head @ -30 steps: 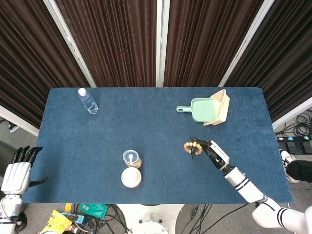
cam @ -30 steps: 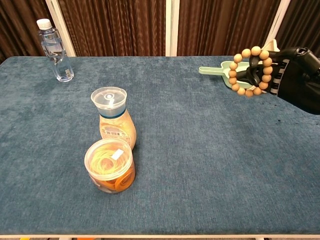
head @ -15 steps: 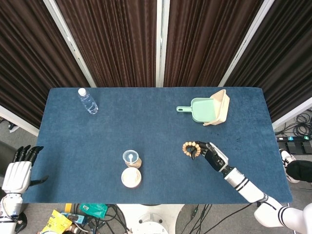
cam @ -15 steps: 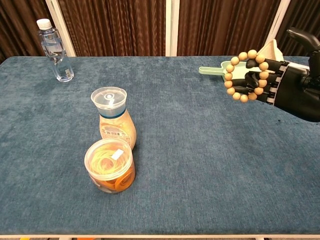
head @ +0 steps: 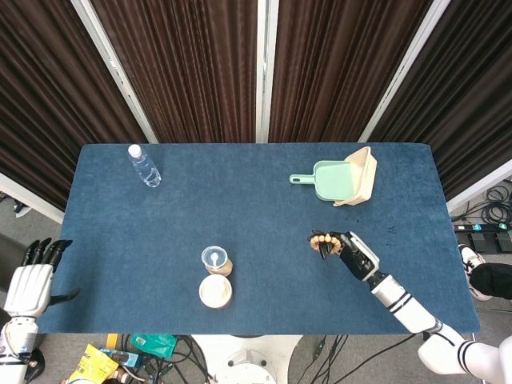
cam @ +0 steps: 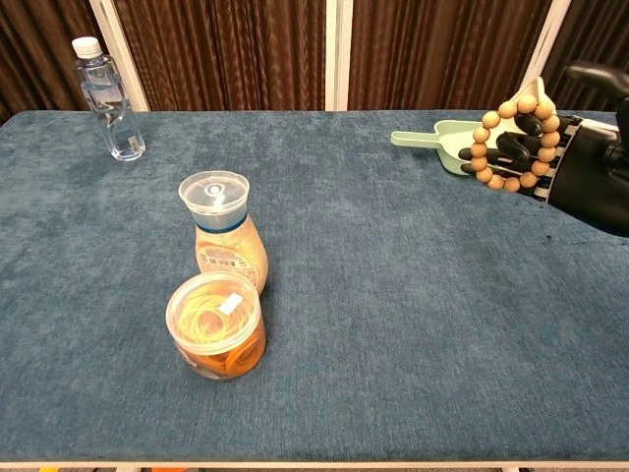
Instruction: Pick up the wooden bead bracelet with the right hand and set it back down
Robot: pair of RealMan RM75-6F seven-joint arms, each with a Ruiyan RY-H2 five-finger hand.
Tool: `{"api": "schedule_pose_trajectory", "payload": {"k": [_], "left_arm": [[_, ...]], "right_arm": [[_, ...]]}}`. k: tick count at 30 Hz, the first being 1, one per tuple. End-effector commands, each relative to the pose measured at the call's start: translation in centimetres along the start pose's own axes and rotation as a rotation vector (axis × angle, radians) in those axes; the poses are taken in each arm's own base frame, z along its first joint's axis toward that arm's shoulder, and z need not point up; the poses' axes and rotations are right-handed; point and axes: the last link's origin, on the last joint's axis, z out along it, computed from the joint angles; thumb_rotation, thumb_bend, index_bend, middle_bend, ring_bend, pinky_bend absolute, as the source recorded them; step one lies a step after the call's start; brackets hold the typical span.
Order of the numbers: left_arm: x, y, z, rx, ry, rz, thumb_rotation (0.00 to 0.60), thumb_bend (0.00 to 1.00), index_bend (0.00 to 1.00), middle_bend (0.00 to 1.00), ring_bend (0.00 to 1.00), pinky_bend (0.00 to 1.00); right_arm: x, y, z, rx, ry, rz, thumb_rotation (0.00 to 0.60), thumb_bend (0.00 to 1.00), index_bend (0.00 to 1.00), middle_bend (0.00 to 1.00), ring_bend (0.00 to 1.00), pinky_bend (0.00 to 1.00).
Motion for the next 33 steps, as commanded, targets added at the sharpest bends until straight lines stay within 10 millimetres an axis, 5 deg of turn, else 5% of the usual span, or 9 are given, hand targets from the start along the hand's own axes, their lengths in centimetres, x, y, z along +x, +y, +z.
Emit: {"api": "schedule_pose_trajectory", "payload": {"k": [1,6,15,27,33], "left_arm": [[-0.03,-0.02,-0.02,0.002,-0.002,0.0,0.6,0.02,0.14,0.13,0.05,0.0],[-0.07,-0.12,-0.06,0.002,-0.005,0.003,0.6,0.02,0.14,0.13,0.04,0.0],[0.0,0.07,0.3,0.0,-0.006,0.003,0.6,0.02,0.14,0.13,0.04,0.0],[-0.03,0.14,0.34,-0.002,-0.004,0.005,0.6,0.02,0.14,0.13,0.04,0.0],[0.08,0.3,0.45,-0.002,-0.002,0.004,0.6,0.02,0.14,0.13,0.04,0.0]], "right_arm": [[0.01,0.04,0.02,0.0,0.003,0.0,0.363,0.33,0.64,0.64,0.26,0.0],[-0.03,0.11,-0.02,0.003,0.008,-0.006,0.427,0.33,0.65,0.64,0.27,0.0],[0.06,0.35,0.0,-0.002,0.009,-0.044,0.297,0.39,0.65,0.64,0.27,0.0],[0.14,0.17,-0.07,0.002,0.018,-0.049,0.296,0.51,0.65,0.64,0.27,0.0],[0.13,0.06,-0.15,0.005,0.02,-0.055,0.343,0.58,0.65,0.64,0.27,0.0]]}}
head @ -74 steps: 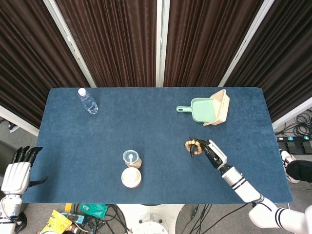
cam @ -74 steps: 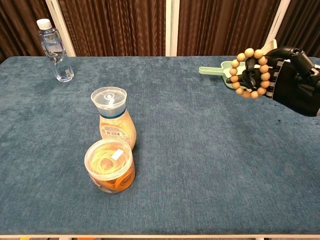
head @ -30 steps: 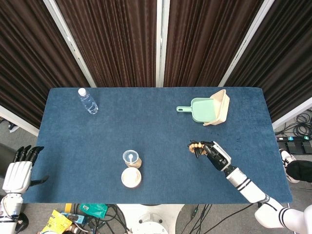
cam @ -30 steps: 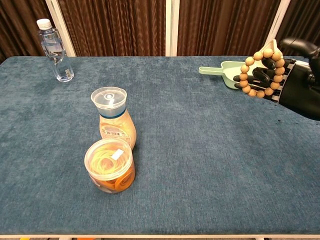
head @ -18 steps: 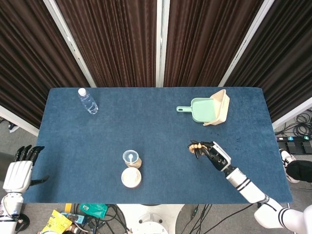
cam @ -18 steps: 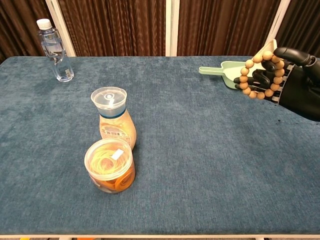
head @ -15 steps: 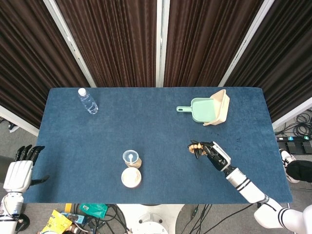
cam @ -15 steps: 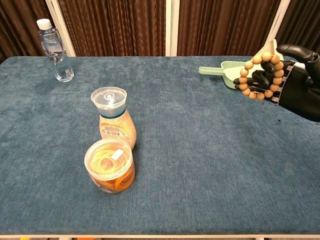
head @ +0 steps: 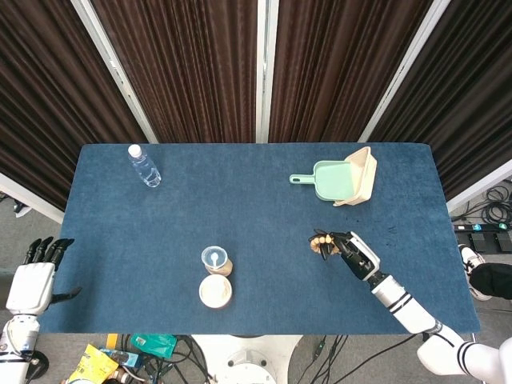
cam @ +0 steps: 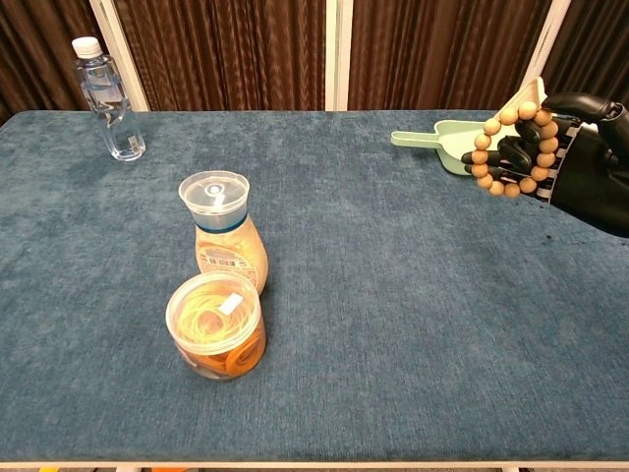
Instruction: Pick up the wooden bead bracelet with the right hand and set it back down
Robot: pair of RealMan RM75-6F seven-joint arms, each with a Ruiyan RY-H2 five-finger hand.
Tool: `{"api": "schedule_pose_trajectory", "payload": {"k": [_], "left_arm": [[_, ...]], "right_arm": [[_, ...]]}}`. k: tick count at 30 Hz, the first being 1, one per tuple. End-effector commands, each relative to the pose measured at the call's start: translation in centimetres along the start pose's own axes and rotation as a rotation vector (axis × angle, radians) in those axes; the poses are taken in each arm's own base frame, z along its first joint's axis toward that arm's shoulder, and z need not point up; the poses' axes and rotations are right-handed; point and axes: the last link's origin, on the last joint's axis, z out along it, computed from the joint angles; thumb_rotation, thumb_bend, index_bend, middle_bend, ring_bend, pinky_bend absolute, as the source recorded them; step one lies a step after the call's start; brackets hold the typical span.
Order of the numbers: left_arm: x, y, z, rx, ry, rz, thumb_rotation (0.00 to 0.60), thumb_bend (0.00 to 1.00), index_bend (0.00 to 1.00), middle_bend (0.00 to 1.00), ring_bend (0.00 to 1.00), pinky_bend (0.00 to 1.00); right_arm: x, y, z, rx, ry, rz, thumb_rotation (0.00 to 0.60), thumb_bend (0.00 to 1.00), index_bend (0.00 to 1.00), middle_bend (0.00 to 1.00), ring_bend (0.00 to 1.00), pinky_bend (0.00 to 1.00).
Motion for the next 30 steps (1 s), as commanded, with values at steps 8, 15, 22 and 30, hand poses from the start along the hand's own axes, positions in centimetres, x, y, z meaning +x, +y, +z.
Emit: {"api": "schedule_pose_trajectory", "payload": {"k": [8,15,22,30], "left_arm": [[-0.1,-0.1,-0.06,0.0,-0.002,0.001,0.6,0.02,0.14,0.13,0.04,0.0],[-0.2,-0.25,-0.21,0.003,-0.005,0.0,0.6,0.02,0.14,0.13,0.04,0.0],[-0.22,-0.28,-0.21,0.005,-0.005,0.0,0.6,0.02,0.14,0.13,0.04,0.0],[-0.21,-0.08,-0.04,-0.002,-0.004,0.0,0.6,0.02,0.14,0.13,0.04,0.0]], "right_arm": [[-0.06,-0.2,-0.12,0.008,-0.009,-0.016,0.377,0.72,0.61,0.64,0.27,0.0],[-0.2,-0.22,0.05,0.015,-0.023,-0.027,0.334,0.92,0.54,0.61,0.25,0.0],[-0.24,-0.21,0.22,0.019,-0.034,-0.03,0.293,0.98,0.49,0.57,0.23,0.0],[0.1,-0.3,-0.04,0.019,-0.03,-0.042,0.275,0.96,0.44,0.56,0.22,0.0]]}}
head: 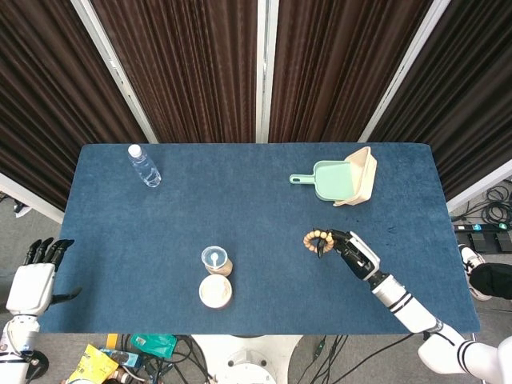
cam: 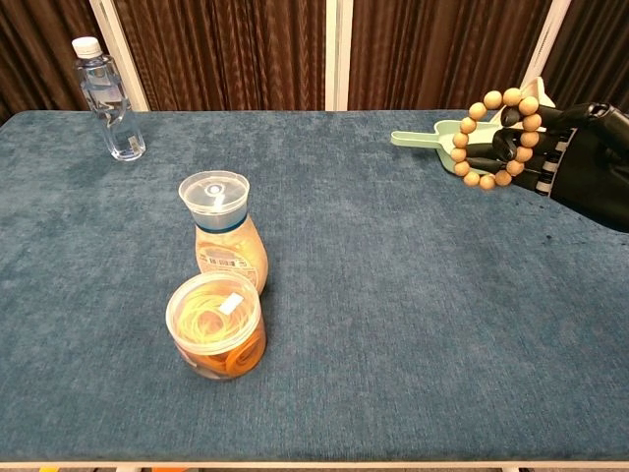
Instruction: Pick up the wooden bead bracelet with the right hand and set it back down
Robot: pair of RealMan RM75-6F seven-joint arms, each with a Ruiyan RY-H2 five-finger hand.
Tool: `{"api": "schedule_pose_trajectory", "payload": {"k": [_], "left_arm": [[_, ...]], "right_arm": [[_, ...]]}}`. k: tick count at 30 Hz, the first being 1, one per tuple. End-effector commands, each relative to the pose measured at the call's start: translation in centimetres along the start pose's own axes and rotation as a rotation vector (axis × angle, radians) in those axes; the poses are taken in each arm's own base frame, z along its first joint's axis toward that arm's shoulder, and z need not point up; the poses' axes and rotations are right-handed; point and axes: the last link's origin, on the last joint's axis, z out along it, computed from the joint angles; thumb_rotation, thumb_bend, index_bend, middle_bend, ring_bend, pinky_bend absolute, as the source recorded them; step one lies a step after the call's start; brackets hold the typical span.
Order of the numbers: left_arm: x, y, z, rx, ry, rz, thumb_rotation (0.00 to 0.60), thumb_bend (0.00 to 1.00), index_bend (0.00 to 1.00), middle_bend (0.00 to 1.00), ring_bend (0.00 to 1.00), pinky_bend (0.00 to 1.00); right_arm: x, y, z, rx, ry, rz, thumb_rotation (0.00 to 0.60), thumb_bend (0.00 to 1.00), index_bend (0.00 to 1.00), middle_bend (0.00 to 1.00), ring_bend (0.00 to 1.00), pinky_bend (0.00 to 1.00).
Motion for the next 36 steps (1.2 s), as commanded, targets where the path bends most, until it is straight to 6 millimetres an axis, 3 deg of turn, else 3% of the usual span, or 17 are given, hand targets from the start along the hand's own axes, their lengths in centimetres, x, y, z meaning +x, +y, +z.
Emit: {"api": "schedule_pose_trajectory", "payload": {"k": [1,2,3,6,11,19,28,36], "left_arm": [[0.01,0.09,0.1,-0.003,0.001,0.0,0.6,0.02,0.14,0.13,0.04,0.0],[0.05,0.19,0.18,-0.005,0.002,0.0,0.6,0.02,0.14,0.13,0.05,0.0],[0.05,0.22,0.2,-0.006,0.001,0.0,0.6,0.02,0.14,0.13,0.05,0.0],[0.05,0.21,0.17,-0.005,0.0,0.002,0.6,0.02,0.14,0.13,0.05,0.0],[0.13,0.09,0.02,0.0,0.001,0.003,0.6,0.02,0.14,0.13,0.05,0.0],[0.11,0.14,-0.02,-0.001,0.002,0.002,0.6,0.02,0.14,0.13,0.04,0.0],[0.04,0.04,-0.04,-0.001,0.001,0.002,0.6,0.02,0.14,0.13,0.04,0.0],[0.11,0.02,-0.08,0.002,0.004,0.001,0.6,0.02,0.14,0.13,0.04,0.0]], "right_arm": [[0.1,0.02,-0.06,-0.004,0.004,-0.002,0.257,0.85,0.43,0.56,0.22,0.0],[0.1,0.01,-0.05,-0.005,0.005,0.0,0.248,0.76,0.43,0.56,0.22,0.0],[0.09,0.01,-0.05,-0.007,0.005,0.004,0.241,0.6,0.43,0.56,0.22,0.0],[0.07,0.08,0.03,-0.014,0.012,0.009,0.236,0.32,0.43,0.56,0.22,0.0],[-0.11,0.14,0.07,-0.015,0.013,0.039,0.23,0.18,0.49,0.57,0.23,0.0],[0.13,0.05,-0.1,0.006,0.042,0.051,0.23,0.28,0.65,0.6,0.24,0.0],[0.22,-0.18,0.03,0.018,0.049,0.047,0.245,0.43,0.68,0.6,0.24,0.0],[0.14,-0.22,0.17,0.026,0.043,0.034,0.266,0.51,0.69,0.6,0.24,0.0]]}}
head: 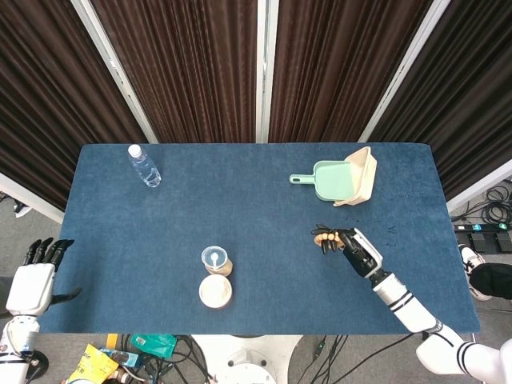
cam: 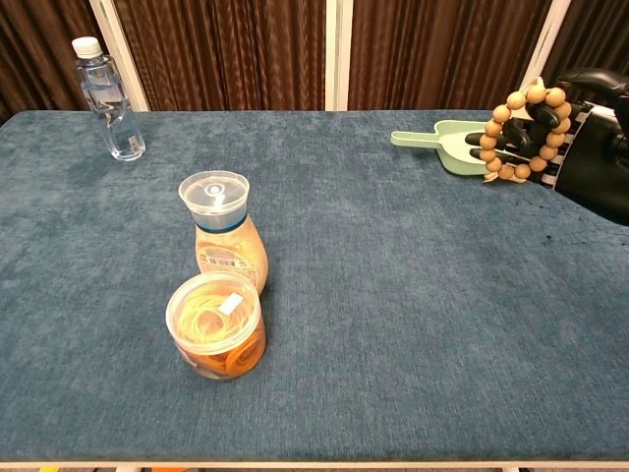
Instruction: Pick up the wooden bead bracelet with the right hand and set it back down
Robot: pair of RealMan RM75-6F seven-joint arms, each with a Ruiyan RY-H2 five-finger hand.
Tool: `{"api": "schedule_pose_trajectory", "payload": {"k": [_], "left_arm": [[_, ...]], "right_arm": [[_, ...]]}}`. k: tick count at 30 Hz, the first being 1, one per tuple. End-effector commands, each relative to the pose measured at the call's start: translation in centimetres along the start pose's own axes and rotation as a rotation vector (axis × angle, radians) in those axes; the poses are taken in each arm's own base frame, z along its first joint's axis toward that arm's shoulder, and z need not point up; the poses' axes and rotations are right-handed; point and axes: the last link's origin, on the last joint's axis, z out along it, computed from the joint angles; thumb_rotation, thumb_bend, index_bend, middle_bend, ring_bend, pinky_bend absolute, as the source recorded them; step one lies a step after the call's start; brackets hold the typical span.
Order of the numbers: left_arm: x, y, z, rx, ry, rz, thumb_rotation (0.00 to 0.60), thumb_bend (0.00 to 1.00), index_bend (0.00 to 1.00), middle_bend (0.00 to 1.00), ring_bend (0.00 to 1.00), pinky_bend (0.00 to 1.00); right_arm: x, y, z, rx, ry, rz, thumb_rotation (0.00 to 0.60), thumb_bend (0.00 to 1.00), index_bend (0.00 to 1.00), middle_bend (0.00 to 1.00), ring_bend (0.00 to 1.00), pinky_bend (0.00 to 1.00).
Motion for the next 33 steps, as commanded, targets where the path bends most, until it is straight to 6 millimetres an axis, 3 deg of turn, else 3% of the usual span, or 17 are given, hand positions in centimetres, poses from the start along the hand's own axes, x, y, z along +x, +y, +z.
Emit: {"api": "schedule_pose_trajectory", "payload": {"k": [1,5,10,16,33], "left_arm": [[0.01,0.01,0.01,-0.001,0.0,0.0,0.6,0.02,0.14,0.13,0.04,0.0],[-0.02,0.05,0.06,-0.004,0.0,0.0,0.6,0.02,0.14,0.13,0.05,0.0],[0.01,0.24,0.2,-0.009,0.002,0.001,0.6,0.02,0.14,0.13,0.04,0.0],[-0.11,0.05,0.1,-0.007,0.0,0.001,0.6,0.02,0.14,0.13,0.05,0.0],[-0.15,0.31,0.39,-0.012,-0.001,-0.001,0.6,0.02,0.14,0.13,0.04,0.0]], "right_arm": [[-0.03,0.0,-0.01,0.006,-0.001,-0.011,0.269,0.54,0.69,0.6,0.24,0.0],[-0.04,-0.03,-0.11,0.012,-0.006,-0.026,0.297,0.69,0.67,0.6,0.24,0.0],[-0.06,-0.18,-0.26,0.02,-0.021,-0.038,0.304,0.85,0.58,0.6,0.23,0.0],[-0.06,-0.24,-0.3,0.026,-0.028,-0.042,0.303,0.97,0.54,0.59,0.22,0.0],[0.08,-0.45,-0.6,0.034,-0.039,-0.071,0.295,1.0,0.5,0.57,0.22,0.0]]}}
